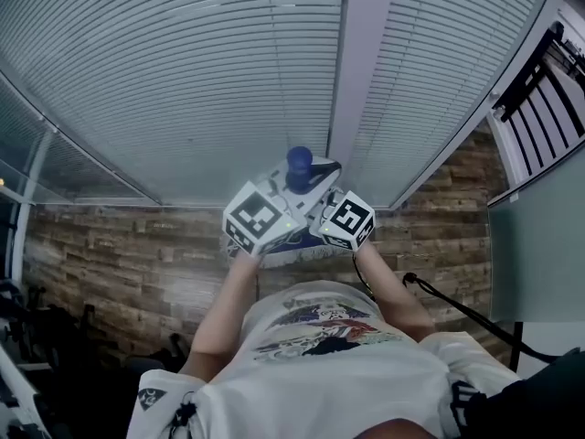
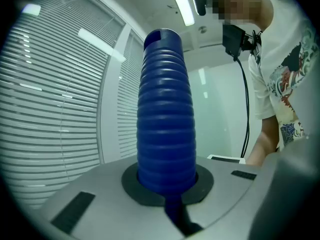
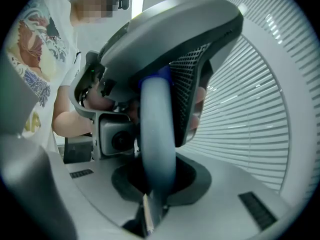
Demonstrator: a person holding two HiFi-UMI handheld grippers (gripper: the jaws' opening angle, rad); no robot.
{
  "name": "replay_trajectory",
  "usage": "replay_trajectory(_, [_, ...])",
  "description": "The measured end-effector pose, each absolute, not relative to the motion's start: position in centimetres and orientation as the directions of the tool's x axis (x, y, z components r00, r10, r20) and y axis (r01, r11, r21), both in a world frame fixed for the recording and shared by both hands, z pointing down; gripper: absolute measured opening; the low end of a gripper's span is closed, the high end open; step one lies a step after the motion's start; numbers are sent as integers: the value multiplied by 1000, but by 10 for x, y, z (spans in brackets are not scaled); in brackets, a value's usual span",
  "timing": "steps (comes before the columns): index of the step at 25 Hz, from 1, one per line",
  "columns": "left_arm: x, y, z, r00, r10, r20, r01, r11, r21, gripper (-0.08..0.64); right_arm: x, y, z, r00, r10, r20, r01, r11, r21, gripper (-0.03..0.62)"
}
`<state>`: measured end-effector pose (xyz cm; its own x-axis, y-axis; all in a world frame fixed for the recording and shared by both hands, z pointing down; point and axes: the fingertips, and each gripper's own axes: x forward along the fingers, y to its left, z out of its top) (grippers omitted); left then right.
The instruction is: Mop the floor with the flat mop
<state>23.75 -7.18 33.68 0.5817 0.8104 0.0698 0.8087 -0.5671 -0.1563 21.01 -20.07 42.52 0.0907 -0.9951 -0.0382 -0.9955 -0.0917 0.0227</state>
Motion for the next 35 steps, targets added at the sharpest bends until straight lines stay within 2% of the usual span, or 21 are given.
replay_trajectory(6, [229,-70,334,608,793,31,783,-593,-189,8,205,-197,426,88,-994,-58,-996,-88,-2,48])
replay_trajectory(9, [222,-69,328,626,780,3,751,-601,-274,12,201,-193,427,78,-996,-51,-997,-79,10,48])
replay_trajectory(12, [215,-70,316,658,753,24,691,-591,-416,65,197,-191,428,58,-997,-45,-998,-59,13,48])
replay_trajectory(14, [212,-73,306,664,747,20,670,-583,-459,128,197,-190,428,51,-998,-48,-999,-52,10,48])
replay_trajectory(18, [209,-68,299,572,820,16,741,-508,-439,187,193,-190,428,-11,-999,-37,-1000,10,29,48])
replay_trajectory(20, [205,-63,300,499,866,21,794,-448,-412,193,187,-187,428,-66,-998,-23,-997,65,39,48])
replay_trajectory(26, [198,-34,307,366,930,41,875,-329,-354,187,177,-171,430,-192,-981,-13,-980,191,52,46])
replay_trajectory(27, [197,-28,308,354,935,38,881,-319,-348,131,177,-169,433,-199,-980,-12,-979,198,51,46])
replay_trajectory(28, [196,-23,308,348,937,23,884,-320,-340,33,179,-165,438,-203,-979,-10,-978,202,45,46])
replay_trajectory(31, [201,-3,304,361,932,-35,885,-354,-302,9,184,-147,443,-226,-974,-13,-974,225,37,46])
replay_trajectory(35, [226,24,304,435,901,10,869,-416,-267,9,193,-120,424,-289,-957,-25,-957,288,38,48])
